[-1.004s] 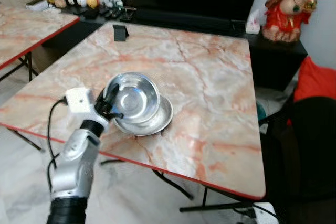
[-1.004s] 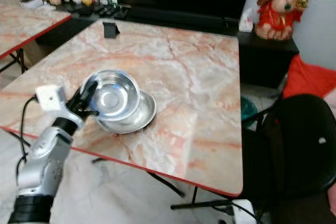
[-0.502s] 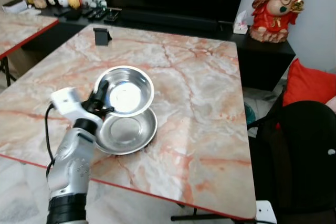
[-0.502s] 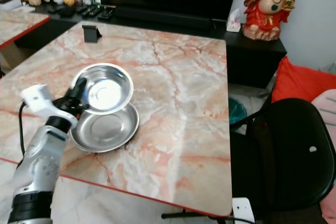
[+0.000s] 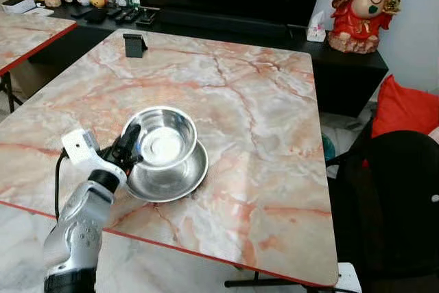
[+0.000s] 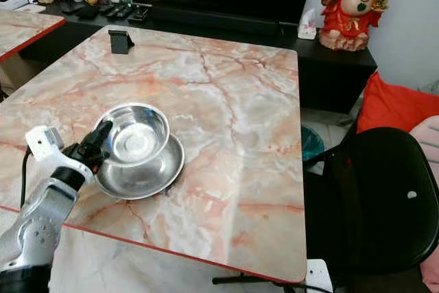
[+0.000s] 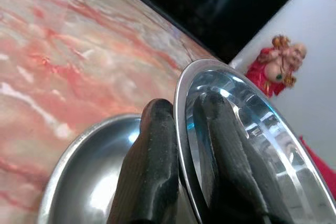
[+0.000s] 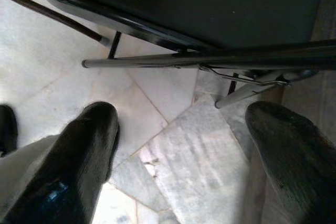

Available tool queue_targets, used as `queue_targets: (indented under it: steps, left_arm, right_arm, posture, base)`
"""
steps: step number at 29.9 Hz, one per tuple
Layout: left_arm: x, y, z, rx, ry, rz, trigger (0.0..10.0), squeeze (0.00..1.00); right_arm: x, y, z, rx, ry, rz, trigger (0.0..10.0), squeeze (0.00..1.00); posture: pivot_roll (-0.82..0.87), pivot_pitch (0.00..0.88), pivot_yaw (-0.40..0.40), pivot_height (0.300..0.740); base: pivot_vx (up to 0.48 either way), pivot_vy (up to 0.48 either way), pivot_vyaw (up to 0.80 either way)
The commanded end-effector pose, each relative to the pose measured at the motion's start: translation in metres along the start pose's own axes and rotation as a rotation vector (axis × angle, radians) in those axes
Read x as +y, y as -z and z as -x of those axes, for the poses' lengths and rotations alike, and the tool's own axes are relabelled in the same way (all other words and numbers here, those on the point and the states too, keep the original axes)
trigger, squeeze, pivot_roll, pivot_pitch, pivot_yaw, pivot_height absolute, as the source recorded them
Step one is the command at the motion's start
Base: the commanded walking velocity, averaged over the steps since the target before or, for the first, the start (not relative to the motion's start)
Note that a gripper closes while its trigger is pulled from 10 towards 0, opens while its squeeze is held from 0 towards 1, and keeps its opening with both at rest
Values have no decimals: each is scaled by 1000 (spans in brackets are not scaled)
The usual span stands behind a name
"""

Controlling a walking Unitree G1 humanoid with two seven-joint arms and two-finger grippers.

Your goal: Setting the table

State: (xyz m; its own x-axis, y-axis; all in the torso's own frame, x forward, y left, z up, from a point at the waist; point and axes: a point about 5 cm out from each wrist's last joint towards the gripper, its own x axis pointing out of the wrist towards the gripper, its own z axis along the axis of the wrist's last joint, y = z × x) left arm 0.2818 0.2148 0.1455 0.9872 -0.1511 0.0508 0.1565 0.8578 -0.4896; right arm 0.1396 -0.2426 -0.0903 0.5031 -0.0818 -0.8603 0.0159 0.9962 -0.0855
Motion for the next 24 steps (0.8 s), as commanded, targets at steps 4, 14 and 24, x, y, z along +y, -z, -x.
queue_targets:
  steps: [4, 14, 24]
  left_arm:
    - [-3, -9, 8, 10, 33, -53, 10000, 0]
    - [-3, -4, 9, 49, 11, -73, 10000, 0]
    - [-3, -4, 9, 51, 8, -74, 10000, 0]
  right_arm:
    - [-2, -1, 0, 4, -2, 15, 10000, 0]
    - [-2, -1, 0, 4, -3, 19, 10000, 0]
    - [-2, -1, 0, 4, -3, 19, 10000, 0]
  posture:
    - [82, 0, -57, 740]
    - [81, 0, -58, 740]
    - [81, 0, -58, 740]
  base:
    - [0, 0, 0]
    - [0, 0, 0]
    - [0, 0, 0]
